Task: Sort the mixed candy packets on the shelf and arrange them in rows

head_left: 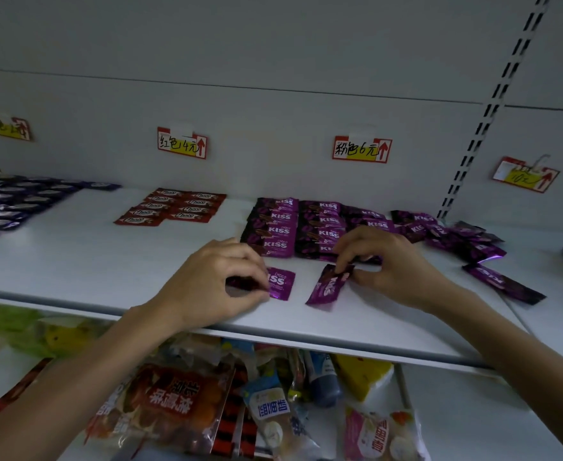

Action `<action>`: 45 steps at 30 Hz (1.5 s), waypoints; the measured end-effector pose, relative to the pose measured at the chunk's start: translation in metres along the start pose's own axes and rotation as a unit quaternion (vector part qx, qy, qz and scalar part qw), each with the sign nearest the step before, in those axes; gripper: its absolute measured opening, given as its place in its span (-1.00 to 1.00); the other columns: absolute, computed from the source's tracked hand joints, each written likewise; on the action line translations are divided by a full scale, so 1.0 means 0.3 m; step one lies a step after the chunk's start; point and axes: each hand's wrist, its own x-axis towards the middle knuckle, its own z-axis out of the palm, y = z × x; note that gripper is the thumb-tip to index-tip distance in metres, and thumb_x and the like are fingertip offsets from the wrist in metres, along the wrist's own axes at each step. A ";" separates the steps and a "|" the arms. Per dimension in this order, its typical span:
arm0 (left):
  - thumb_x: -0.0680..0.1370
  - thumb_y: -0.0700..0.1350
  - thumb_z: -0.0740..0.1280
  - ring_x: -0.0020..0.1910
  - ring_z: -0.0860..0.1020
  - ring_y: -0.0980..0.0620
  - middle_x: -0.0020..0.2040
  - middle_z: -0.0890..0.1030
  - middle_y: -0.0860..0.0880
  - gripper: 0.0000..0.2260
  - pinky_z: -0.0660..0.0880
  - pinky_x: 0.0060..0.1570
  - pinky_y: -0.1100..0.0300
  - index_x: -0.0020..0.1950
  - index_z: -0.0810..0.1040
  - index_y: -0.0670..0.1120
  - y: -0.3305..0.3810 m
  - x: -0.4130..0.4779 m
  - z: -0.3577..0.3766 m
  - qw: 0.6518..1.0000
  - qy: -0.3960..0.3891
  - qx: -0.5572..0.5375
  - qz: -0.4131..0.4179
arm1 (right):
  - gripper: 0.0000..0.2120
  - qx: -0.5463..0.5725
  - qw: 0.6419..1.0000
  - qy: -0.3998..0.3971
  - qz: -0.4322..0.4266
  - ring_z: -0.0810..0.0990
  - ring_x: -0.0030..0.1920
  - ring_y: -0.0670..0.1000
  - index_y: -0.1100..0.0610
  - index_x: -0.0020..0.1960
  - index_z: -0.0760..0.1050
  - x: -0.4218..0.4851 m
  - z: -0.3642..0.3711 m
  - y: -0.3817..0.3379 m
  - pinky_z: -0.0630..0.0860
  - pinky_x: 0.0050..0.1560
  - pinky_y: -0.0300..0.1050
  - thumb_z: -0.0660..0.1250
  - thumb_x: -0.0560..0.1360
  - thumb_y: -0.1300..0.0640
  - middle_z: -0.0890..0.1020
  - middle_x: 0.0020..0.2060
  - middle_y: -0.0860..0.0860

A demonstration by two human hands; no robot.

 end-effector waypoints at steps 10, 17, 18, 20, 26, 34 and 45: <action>0.42 0.12 0.25 -0.20 0.47 0.19 -0.21 0.48 0.20 -0.73 0.34 -0.31 0.39 0.01 0.62 0.06 0.002 0.029 -0.008 0.994 -0.008 -0.011 -0.105 | -0.88 -0.025 0.999 0.017 0.034 0.52 -0.16 -0.21 0.07 -0.10 0.62 -0.024 0.018 -0.041 0.41 -0.23 -0.45 0.33 0.47 0.23 0.55 -0.23 -0.20; 0.36 0.32 0.08 -0.10 0.44 0.20 -0.10 0.41 0.25 -0.48 0.35 -0.19 0.36 0.11 0.60 0.08 -0.008 0.028 0.027 0.994 -0.032 0.027 -0.104 | -0.80 -0.040 0.997 -0.051 0.051 0.50 -0.12 -0.23 -0.04 -0.03 0.60 -0.014 0.021 -0.068 0.40 -0.15 -0.45 0.45 0.37 -0.05 0.55 -0.12 -0.20; 0.37 0.33 0.08 -0.10 0.44 0.20 -0.09 0.43 0.23 -0.46 0.35 -0.20 0.35 0.11 0.60 0.07 -0.008 0.029 0.026 0.993 -0.032 0.031 -0.106 | -0.79 -0.027 0.996 -0.069 0.048 0.50 -0.06 -0.26 -0.04 0.01 0.59 -0.012 0.012 -0.064 0.39 -0.09 -0.47 0.46 0.38 0.02 0.57 -0.07 -0.20; 0.38 0.34 0.07 -0.10 0.45 0.20 -0.08 0.46 0.20 -0.45 0.38 -0.19 0.31 0.11 0.60 0.06 -0.006 0.033 0.028 0.993 -0.028 0.038 -0.107 | -0.72 -0.012 0.997 -0.072 0.041 0.49 0.01 -0.29 -0.05 0.10 0.56 -0.014 0.000 -0.051 0.40 0.01 -0.45 0.45 0.40 0.11 0.57 0.01 -0.22; 0.35 0.33 0.11 -0.06 0.46 0.20 -0.05 0.49 0.22 -0.51 0.40 -0.18 0.31 0.06 0.58 0.08 0.007 0.043 0.031 0.993 -0.027 0.059 -0.102 | -0.73 -0.039 0.998 -0.045 0.016 0.50 -0.10 -0.22 -0.03 -0.05 0.60 -0.032 0.005 -0.029 0.40 -0.15 -0.42 0.44 0.33 -0.14 0.56 -0.12 -0.19; 0.40 0.28 0.11 -0.16 0.41 0.22 -0.12 0.47 0.20 -0.55 0.27 -0.33 0.43 -0.02 0.63 0.03 0.006 0.069 0.042 0.991 -0.010 0.102 -0.091 | -0.78 -0.029 0.999 -0.045 0.008 0.47 0.00 -0.27 -0.03 -0.04 0.64 -0.005 0.010 0.002 0.32 0.01 -0.49 0.44 0.37 -0.09 0.59 -0.05 -0.22; 0.39 0.33 0.12 -0.13 0.41 0.23 -0.08 0.55 0.14 -0.49 0.22 -0.31 0.48 0.02 0.63 0.02 -0.006 0.066 0.035 0.988 -0.022 0.119 -0.096 | -0.91 -0.055 0.998 -0.026 -0.033 0.55 -0.06 -0.16 0.05 -0.08 0.67 0.033 0.029 0.004 0.52 -0.01 -0.13 0.43 0.43 0.10 0.65 -0.09 -0.11</action>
